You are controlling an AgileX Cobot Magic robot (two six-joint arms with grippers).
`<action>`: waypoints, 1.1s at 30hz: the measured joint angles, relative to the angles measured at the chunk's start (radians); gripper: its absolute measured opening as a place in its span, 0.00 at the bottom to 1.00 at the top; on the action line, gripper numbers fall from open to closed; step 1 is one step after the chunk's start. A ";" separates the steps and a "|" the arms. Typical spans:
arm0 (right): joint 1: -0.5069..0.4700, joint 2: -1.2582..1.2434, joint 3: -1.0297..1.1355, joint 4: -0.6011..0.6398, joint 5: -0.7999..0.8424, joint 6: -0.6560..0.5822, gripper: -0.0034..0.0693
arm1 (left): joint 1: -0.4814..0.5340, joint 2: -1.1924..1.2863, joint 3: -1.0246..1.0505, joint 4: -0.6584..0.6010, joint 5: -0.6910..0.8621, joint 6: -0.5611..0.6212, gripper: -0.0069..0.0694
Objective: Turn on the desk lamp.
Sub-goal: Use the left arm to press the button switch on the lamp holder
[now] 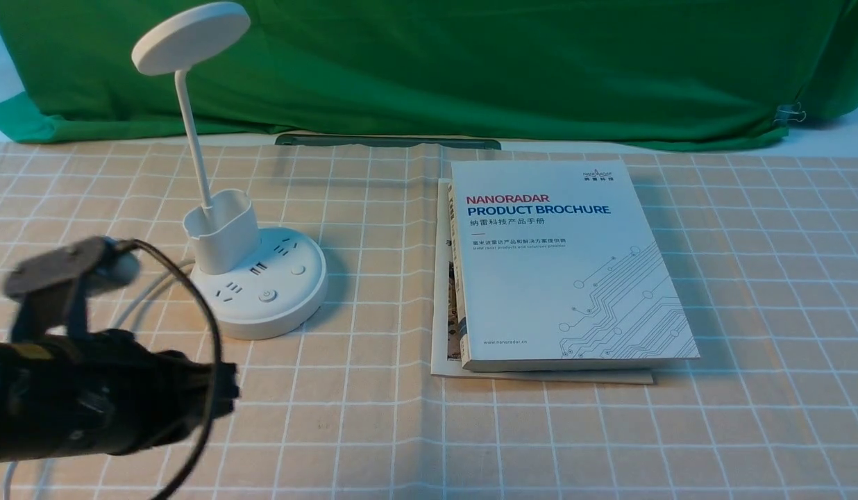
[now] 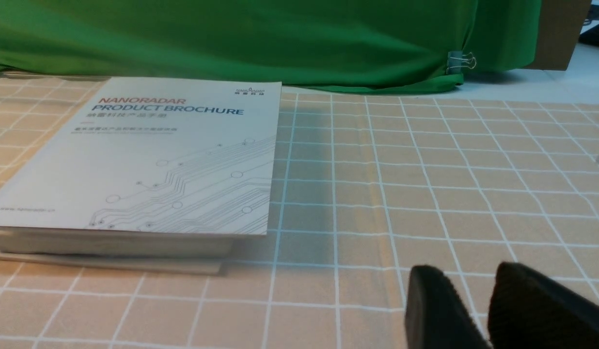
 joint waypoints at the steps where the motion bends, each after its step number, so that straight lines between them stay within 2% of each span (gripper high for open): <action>1: 0.000 0.000 0.000 0.000 0.000 0.000 0.38 | -0.036 0.043 -0.020 -0.006 0.001 0.015 0.09; 5: 0.000 0.000 0.000 0.000 0.000 0.000 0.38 | -0.147 0.190 -0.122 0.097 0.002 -0.050 0.09; 8: 0.000 0.000 0.000 0.000 0.000 0.000 0.38 | -0.220 0.358 -0.302 0.441 0.018 -0.283 0.09; 9: 0.000 0.000 0.000 0.000 0.000 0.000 0.38 | -0.220 0.358 -0.302 0.441 0.019 -0.295 0.09; 10: 0.000 0.000 0.000 0.000 0.000 0.000 0.38 | -0.224 0.426 -0.372 0.551 0.027 -0.368 0.09; 13: 0.000 0.000 0.000 0.000 0.000 0.000 0.38 | -0.212 0.529 -0.482 0.666 0.029 -0.435 0.09; 22: 0.000 0.000 0.000 -0.001 0.000 0.000 0.38 | -0.105 0.760 -0.712 0.704 0.046 -0.466 0.09; 33: 0.000 0.000 0.000 -0.001 0.000 0.000 0.38 | -0.068 0.783 -0.730 0.727 -0.037 -0.475 0.09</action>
